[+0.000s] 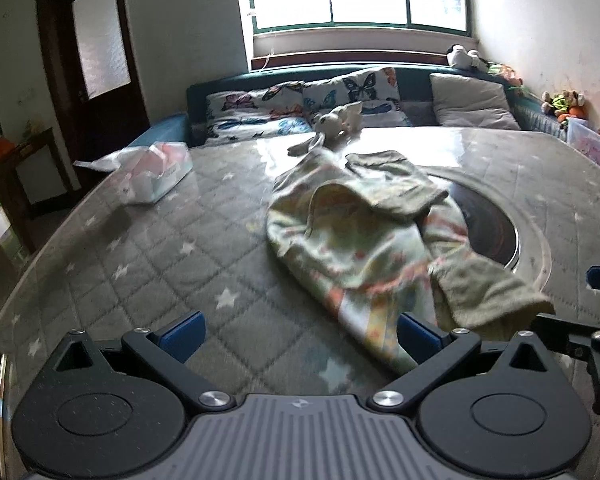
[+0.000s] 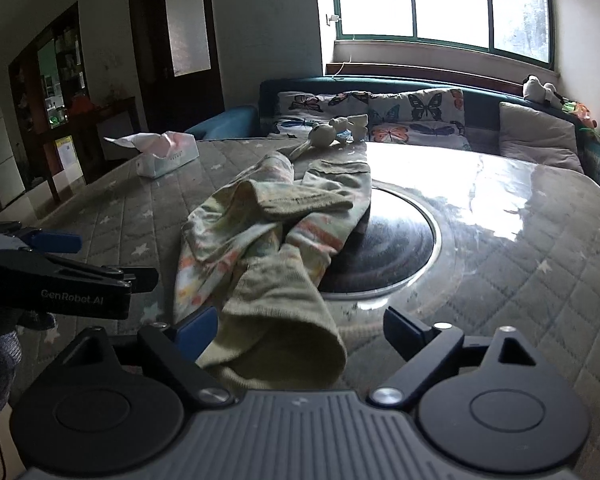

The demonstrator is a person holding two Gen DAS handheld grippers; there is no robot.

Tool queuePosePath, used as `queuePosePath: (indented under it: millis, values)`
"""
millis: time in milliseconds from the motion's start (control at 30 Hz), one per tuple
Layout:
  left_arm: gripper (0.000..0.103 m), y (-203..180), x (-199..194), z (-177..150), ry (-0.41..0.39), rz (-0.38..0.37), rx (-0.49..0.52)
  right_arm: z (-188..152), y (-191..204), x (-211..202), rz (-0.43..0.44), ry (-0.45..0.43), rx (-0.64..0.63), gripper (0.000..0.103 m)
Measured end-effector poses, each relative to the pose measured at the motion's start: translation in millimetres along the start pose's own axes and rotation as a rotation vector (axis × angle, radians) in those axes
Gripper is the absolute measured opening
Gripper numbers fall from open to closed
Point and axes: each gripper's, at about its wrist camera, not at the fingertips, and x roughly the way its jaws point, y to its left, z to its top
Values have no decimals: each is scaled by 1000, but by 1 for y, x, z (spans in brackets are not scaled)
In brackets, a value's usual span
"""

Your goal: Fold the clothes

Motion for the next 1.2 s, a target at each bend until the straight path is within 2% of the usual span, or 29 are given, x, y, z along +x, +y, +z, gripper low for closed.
queuePosePath:
  millis: [200,400,467,533,600,700,767,867,933,1067,1200]
  values:
    - [101,-14,19,24,-20,-29,63,14,-15,18,-3,15,35,85]
    - [89,-25,59,51,16,-106,74,27,-36,43,-27,52,76,80]
    - [82,-30,75,56,52,-130,81,33,-45,54,-22,67,104,79]
    - [80,-36,89,58,78,-141,101,38,-53,62,-21,79,123,77]
    - [74,-41,102,58,98,-145,126,43,-58,71,-21,87,131,76]
    - [53,-38,108,59,110,-185,114,51,-66,85,-21,99,143,69]
    - [33,-32,105,61,114,-229,79,56,-71,92,-14,100,152,68]
    - [20,-25,98,63,102,-266,49,64,-78,101,-5,96,166,65]
    - [15,-21,97,64,102,-292,39,69,-81,108,8,100,185,62]
    - [14,-23,98,65,87,-308,54,76,-87,124,39,118,225,55]
    - [17,-31,100,66,74,-321,71,81,-87,140,61,140,243,51]
